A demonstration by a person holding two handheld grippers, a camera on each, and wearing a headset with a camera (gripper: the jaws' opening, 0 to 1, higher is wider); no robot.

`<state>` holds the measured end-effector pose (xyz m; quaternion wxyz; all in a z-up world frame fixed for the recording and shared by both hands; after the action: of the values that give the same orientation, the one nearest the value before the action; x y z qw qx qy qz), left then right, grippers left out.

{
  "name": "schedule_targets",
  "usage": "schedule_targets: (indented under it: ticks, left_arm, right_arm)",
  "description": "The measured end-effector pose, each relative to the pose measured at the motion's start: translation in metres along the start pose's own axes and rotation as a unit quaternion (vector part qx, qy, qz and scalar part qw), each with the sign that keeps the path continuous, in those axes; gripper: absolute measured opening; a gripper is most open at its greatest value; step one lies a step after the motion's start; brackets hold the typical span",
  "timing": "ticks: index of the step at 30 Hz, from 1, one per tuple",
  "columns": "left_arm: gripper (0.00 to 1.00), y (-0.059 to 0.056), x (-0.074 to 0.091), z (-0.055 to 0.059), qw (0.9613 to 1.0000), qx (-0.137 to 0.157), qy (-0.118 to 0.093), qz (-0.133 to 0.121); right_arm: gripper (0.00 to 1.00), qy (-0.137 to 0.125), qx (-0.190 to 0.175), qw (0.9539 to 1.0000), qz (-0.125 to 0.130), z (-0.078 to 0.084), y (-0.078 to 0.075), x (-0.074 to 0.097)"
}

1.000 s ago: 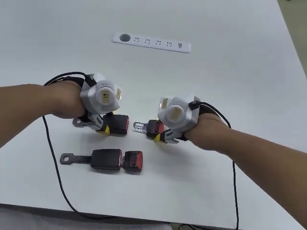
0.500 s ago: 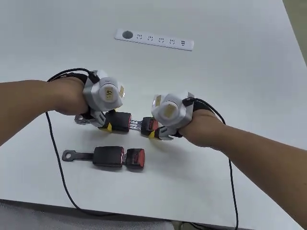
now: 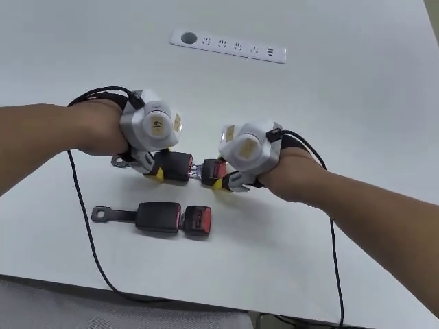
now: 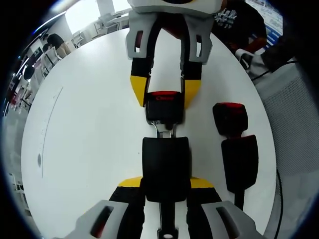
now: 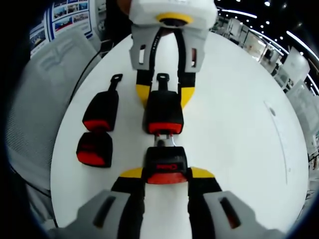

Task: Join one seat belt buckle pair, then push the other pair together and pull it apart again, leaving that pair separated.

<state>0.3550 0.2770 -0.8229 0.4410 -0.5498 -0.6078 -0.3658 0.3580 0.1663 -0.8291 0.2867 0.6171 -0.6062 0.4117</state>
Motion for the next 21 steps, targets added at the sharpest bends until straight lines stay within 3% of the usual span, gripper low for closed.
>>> schedule_targets:
  ticks: [8,21]
  left_arm:
    - [0.32,0.0,-0.001,-0.001,1.0,-0.005,0.003,0.002]
    - [0.32,0.002,-0.001,0.0,1.0,0.0,-0.001,0.002]
  right_arm:
    - [0.3,0.009,0.001,0.9999,-0.004,-0.014,-0.001,-0.008]
    - [0.32,0.004,0.004,1.0,0.007,-0.011,0.0,-0.006]
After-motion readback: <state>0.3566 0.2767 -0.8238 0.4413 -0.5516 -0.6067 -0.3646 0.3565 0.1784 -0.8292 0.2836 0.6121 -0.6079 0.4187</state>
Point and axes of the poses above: the centre of the closed fingertips' face, and the gripper's own axes: x roughly backward along the fingers, y roughly to its left, z roughly out of its underside, the point moved 4 cm from there along x, roughly backward along the fingers, and after that the axes turned 7 degrees about x, right-handed, at the moved point
